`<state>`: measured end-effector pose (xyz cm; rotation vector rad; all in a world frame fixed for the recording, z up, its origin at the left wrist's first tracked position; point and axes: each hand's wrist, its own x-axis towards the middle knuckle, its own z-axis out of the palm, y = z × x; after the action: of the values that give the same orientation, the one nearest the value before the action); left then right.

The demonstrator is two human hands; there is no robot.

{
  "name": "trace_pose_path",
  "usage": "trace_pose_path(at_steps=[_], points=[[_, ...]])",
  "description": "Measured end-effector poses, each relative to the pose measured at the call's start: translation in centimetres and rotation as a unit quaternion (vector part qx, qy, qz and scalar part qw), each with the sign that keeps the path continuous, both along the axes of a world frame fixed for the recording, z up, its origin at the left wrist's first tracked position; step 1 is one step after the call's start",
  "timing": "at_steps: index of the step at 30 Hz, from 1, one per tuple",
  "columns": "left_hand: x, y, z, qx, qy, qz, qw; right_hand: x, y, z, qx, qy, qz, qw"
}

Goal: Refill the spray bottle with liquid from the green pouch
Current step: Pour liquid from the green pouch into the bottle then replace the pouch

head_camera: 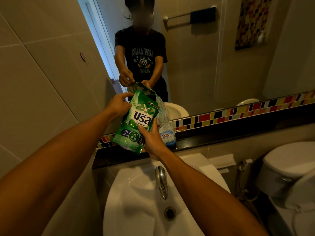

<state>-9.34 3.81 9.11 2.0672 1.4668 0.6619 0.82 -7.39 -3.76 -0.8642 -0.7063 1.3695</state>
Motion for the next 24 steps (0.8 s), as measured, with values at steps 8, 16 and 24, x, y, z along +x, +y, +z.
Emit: trace_pose_path(at_steps=[8, 16, 24], points=[[0.18, 0.06, 0.18, 0.001, 0.007, -0.002, 1.000, -0.03, 0.03, 0.04, 0.010, 0.005, -0.004, 1.000], [0.40, 0.09, 0.35, -0.006, 0.003, 0.001, 1.000, -0.06, 0.15, 0.14, -0.001, 0.000, -0.002, 1.000], [0.51, 0.20, 0.56, -0.006, 0.009, -0.002, 1.000, -0.06, -0.10, 0.38, 0.001, 0.007, -0.007, 1.000]])
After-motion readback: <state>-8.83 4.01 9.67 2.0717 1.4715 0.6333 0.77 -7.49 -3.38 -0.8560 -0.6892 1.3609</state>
